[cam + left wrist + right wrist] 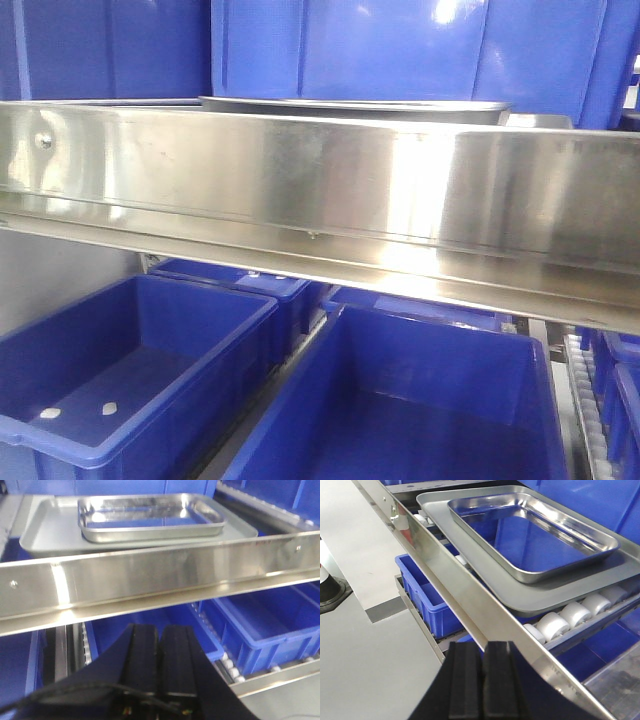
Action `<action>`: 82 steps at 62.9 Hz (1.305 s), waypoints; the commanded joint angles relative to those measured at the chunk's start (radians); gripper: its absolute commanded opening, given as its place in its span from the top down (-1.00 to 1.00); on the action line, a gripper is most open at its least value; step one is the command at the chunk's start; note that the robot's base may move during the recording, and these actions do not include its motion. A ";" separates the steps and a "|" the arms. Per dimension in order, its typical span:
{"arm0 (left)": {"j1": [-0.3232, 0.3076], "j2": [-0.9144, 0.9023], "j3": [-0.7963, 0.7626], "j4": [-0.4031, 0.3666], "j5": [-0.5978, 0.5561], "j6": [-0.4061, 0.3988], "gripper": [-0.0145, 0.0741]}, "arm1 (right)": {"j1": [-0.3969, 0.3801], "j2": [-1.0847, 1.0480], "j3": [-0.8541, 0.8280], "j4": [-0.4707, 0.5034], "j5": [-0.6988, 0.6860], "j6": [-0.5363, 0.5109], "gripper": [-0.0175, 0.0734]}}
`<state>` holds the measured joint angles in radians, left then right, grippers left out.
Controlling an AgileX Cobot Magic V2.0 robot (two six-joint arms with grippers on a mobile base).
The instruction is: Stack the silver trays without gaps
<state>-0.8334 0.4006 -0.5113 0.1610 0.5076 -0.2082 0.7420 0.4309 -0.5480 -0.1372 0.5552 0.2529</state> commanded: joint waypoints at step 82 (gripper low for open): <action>-0.008 0.022 -0.024 -0.002 -0.092 -0.004 0.78 | 0.002 0.003 -0.027 -0.021 -0.087 -0.010 0.50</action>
<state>-0.8342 0.4120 -0.5075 0.1589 0.5039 -0.2082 0.7427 0.4266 -0.5480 -0.1390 0.5511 0.2529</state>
